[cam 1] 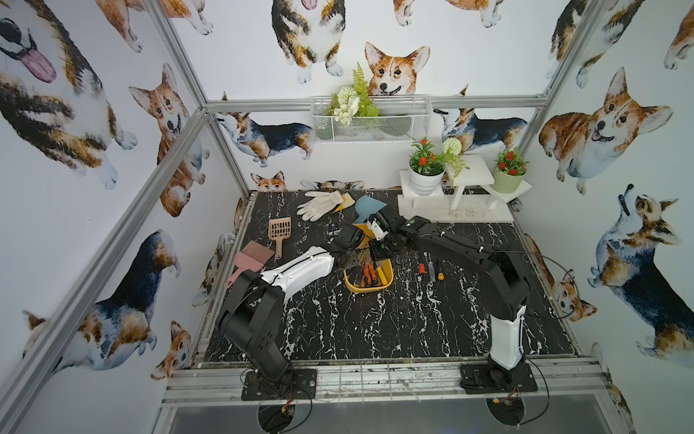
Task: Take out the screwdriver from the storage box
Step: Pick up the screwdriver from the storage box.
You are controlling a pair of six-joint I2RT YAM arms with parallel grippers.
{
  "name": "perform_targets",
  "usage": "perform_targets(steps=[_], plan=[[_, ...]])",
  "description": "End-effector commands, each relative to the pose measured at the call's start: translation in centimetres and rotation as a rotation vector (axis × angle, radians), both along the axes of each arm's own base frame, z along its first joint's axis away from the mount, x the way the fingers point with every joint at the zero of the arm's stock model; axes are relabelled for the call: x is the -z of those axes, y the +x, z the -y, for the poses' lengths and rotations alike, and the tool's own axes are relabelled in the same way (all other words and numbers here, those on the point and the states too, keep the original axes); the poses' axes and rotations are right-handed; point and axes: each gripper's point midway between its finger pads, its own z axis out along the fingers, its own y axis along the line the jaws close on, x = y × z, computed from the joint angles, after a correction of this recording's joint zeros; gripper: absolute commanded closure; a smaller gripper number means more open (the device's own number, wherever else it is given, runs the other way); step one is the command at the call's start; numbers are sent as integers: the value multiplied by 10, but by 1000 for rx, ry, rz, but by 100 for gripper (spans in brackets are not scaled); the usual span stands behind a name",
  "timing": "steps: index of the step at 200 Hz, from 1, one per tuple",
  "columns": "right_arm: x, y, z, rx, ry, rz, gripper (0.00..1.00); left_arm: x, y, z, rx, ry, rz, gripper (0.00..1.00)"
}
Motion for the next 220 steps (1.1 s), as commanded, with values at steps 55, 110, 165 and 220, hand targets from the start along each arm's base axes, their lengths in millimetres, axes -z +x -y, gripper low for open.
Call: perform_targets(steps=[55,110,165,220], plan=[[31,-27,36,-33,-167,-84,61,-10,9,7,-13,-41,58,100],[57,-32,42,-22,-229,-146,57,-6,8,7,-14,-39,49,100],[72,-40,42,-20,-239,-214,61,-7,9,7,-14,-37,54,100],[57,-35,42,6,-214,-165,86,1,10,8,-14,-27,35,100]])
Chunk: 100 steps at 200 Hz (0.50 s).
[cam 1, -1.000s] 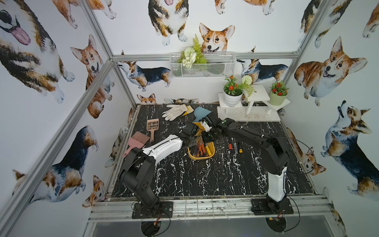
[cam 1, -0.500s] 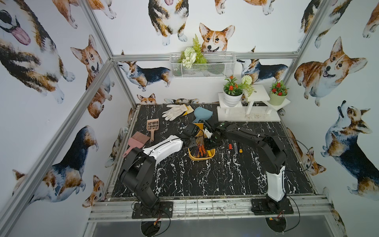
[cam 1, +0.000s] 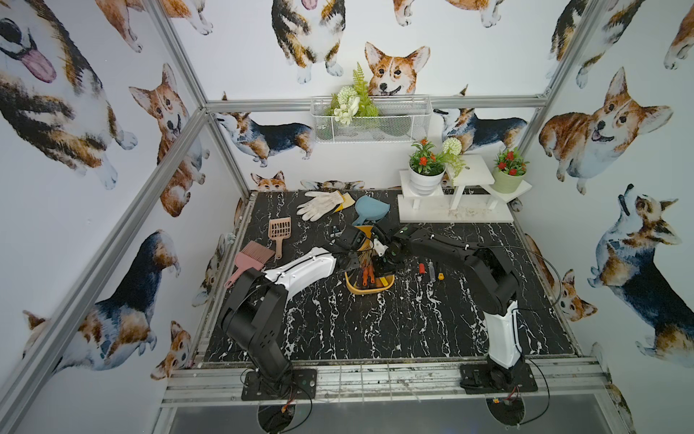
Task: Take out the screwdriver from the storage box
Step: Pick up the screwdriver from the storage box.
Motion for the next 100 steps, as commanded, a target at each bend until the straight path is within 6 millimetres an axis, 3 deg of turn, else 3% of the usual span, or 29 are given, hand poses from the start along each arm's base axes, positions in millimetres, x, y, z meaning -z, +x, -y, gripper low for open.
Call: perform_targets(steps=[1,52,100], plan=[[-5,0,14,27,-55,20,86,-11,13,6,-17,-31,59,100],[-36,14,11,38,-24,106,98,-9,13,5,-19,-26,56,100],[-51,20,12,45,-9,138,100,-9,13,5,-20,-26,56,100]])
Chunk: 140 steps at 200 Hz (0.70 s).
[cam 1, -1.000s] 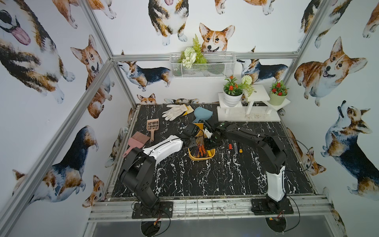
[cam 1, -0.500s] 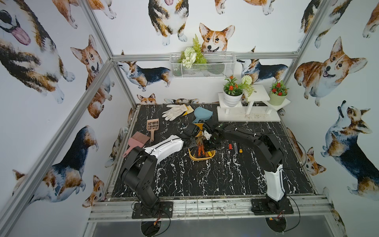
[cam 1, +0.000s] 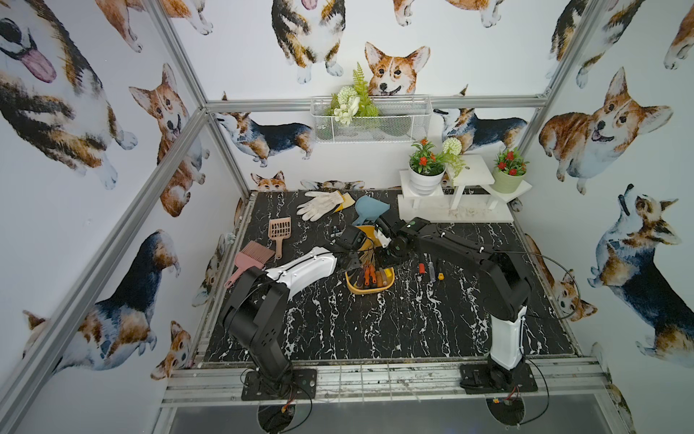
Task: Take out the screwdriver from the storage box
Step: Pick up the screwdriver from the storage box.
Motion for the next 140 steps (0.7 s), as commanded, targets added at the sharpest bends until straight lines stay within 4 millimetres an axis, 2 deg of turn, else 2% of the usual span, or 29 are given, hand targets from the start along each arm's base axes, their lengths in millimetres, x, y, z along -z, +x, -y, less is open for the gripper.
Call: perform_targets(steps=[1,34,57,95,115,140], plan=[[-7,3,5,9,-15,20,100,-9,11,5,-14,-28,51,100],[-19,7,10,34,23,58,100,-9,11,4,-15,-26,52,100],[-31,13,21,69,61,94,100,-9,11,5,-14,-25,51,100],[-46,29,60,170,77,160,100,-10,11,4,-17,-25,55,100],[-39,34,82,208,38,160,100,-11,11,4,-16,-23,56,100],[-19,36,100,248,-3,117,100,-12,10,3,-18,-24,58,100]])
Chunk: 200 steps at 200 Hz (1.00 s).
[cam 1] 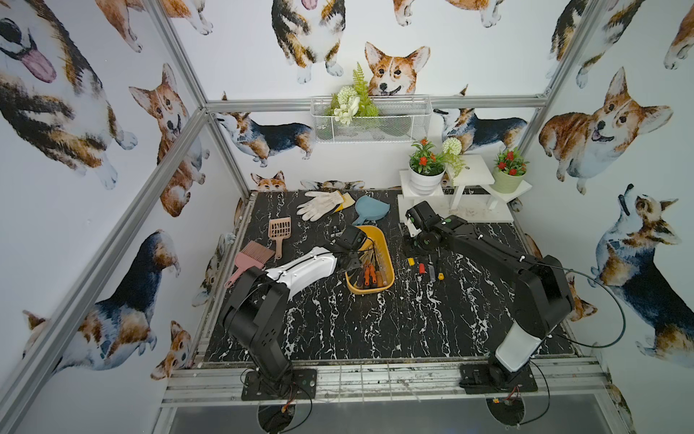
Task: Take out the screwdriver from the storage box
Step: Pick up the screwdriver from the storage box, then place the screwdriver at the center of the board.
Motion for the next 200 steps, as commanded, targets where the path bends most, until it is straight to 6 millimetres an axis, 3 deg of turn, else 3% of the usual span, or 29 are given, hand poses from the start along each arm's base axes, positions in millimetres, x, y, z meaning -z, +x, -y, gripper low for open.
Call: perform_targets(steps=[1,82,143,160,200], plan=[[12,5,11,37,-20,-10,100,-12,10,3,-17,-25,58,100],[77,4,17,130,-90,-154,100,-17,11,2,-11,-18,64,100],[97,4,27,161,-135,-181,100,-16,10,1,-7,-11,60,100],[99,4,29,164,-149,-181,95,-16,10,1,-8,-11,59,100],[104,2,33,159,-184,-199,70,-20,12,4,-1,-22,64,100]])
